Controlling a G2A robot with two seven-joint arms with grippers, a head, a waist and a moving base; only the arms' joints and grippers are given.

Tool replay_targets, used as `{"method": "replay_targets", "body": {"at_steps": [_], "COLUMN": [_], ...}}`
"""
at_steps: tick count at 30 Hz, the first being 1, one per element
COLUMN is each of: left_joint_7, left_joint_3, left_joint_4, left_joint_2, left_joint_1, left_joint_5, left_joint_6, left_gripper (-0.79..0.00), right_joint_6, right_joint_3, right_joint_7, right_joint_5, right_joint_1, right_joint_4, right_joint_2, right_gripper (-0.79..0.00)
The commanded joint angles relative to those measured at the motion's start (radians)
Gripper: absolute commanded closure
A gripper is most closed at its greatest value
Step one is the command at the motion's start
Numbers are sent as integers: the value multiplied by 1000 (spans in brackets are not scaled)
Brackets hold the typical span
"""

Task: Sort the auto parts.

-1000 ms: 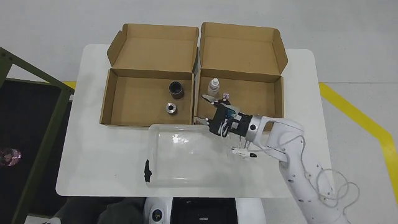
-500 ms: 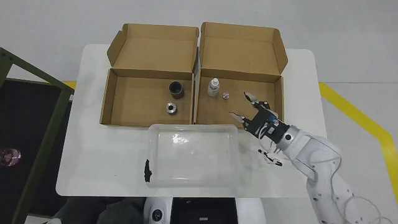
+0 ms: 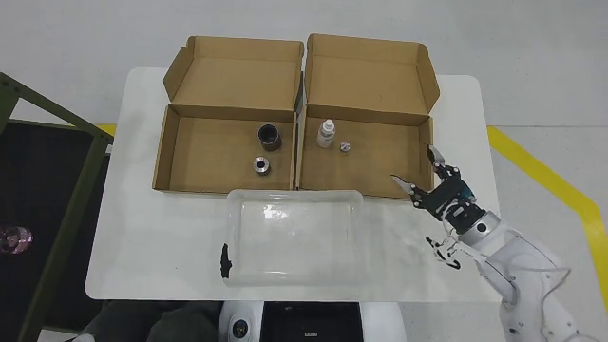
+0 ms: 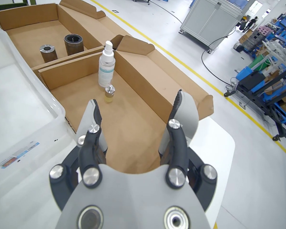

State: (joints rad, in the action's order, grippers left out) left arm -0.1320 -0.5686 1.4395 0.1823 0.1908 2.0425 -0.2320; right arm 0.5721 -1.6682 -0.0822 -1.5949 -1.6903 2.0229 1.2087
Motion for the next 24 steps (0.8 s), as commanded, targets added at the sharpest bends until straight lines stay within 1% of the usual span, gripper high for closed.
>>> {"method": "replay_targets", "body": {"at_steps": [1, 6, 8, 9, 10, 11, 20, 24], "left_joint_7": [0, 0, 0, 0, 0, 0, 0, 0], "left_joint_3": [0, 0, 0, 0, 0, 0, 0, 0], "left_joint_4": [0, 0, 0, 0, 0, 0, 0, 0], "left_joint_2": [0, 0, 0, 0, 0, 0, 0, 0], "left_joint_1": [0, 0, 0, 0, 0, 0, 0, 0], "left_joint_5": [0, 0, 0, 0, 0, 0, 0, 0], "left_joint_6": [0, 0, 0, 0, 0, 0, 0, 0], "left_gripper": [-785, -785, -785, -785, -785, -785, -785, -785], "right_joint_6": [-5, -18, -14, -12, -11, -11, 3, -6], "right_joint_3": [-20, -57, -68, -70, -72, -74, -83, -89], "right_joint_7": [-9, -29, -36, -38, -39, -40, -48, -50], "right_joint_5": [6, 50, 59, 64, 66, 68, 94, 101], "right_joint_1": [-19, -59, -69, -74, -78, -82, -102, -106], "right_joint_4": [0, -2, -3, -4, -4, -4, -18, -21], "right_joint_2": [-2, -5, -6, -7, -7, -8, -13, -15], "right_gripper": [-542, -576, -619, -683, -720, -785, -785, -785]}}
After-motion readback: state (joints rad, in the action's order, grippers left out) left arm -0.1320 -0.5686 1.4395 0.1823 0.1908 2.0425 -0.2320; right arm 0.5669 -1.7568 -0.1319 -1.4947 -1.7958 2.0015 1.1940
